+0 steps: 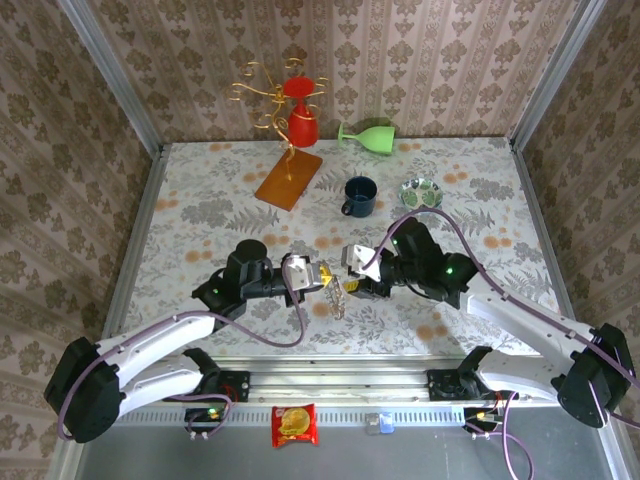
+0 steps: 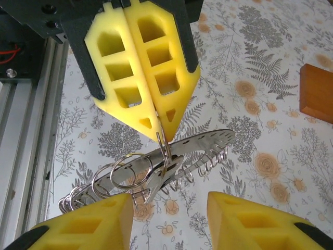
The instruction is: Put the keys on the keyring
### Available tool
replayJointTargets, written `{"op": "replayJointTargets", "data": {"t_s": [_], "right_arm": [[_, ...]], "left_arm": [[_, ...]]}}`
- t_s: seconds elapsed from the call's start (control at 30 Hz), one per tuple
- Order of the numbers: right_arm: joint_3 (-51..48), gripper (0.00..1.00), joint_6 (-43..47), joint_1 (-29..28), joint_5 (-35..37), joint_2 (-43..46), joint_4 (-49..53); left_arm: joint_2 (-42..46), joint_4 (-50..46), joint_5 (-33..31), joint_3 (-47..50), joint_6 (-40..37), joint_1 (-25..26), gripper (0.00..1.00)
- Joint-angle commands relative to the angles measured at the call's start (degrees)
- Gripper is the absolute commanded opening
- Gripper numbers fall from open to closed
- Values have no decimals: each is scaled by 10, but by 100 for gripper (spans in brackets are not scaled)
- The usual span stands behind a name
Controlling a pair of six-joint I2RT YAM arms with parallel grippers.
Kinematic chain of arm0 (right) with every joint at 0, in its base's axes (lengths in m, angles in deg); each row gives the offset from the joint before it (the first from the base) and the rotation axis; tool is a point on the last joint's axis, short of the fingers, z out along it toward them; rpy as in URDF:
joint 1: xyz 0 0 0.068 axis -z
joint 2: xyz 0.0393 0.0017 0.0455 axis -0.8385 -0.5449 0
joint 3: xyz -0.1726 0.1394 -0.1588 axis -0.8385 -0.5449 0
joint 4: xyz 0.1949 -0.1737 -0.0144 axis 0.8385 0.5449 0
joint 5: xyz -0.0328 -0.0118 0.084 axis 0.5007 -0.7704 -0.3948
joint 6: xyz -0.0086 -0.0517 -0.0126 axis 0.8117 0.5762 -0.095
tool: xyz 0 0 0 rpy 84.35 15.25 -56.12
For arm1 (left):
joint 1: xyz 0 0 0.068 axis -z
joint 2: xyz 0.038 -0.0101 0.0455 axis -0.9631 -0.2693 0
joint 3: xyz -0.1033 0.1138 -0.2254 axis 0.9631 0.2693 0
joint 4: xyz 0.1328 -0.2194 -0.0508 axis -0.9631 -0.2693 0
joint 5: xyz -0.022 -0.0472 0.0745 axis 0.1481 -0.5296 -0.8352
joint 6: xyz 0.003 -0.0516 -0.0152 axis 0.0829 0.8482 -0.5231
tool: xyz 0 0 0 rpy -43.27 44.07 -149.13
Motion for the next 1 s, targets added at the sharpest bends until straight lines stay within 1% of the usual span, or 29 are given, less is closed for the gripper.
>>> {"op": "replayJointTargets", "data": {"t_s": [0.0, 0.17, 0.37, 0.43, 0.57, 0.67, 0.8, 0.97], "right_arm": [[-8, 42, -43, -2, -13, 8, -35], [-10, 37, -73, -3, -25, -6, -64], [-2, 22, -77, -3, -26, -21, -62], [-1, 21, -77, -3, -26, -22, -59], [-5, 25, -78, -4, -32, -18, -55], [-7, 25, -78, -4, -31, -19, -54], [-5, 18, -77, -4, -31, -23, -50], [1, 6, -66, -4, -15, -24, -29]], "left_arm": [[4, 48, -2, 10, 9, 5, 0], [3, 65, -3, 19, 22, 7, 0], [4, 66, -5, 20, 22, 9, 0], [3, 69, -5, 21, 24, 10, 0], [2, 71, -8, 21, 24, 11, 0], [1, 76, -8, 22, 25, 11, 0], [2, 76, -8, 22, 26, 11, 0], [4, 76, -9, 22, 26, 11, 0]]}}
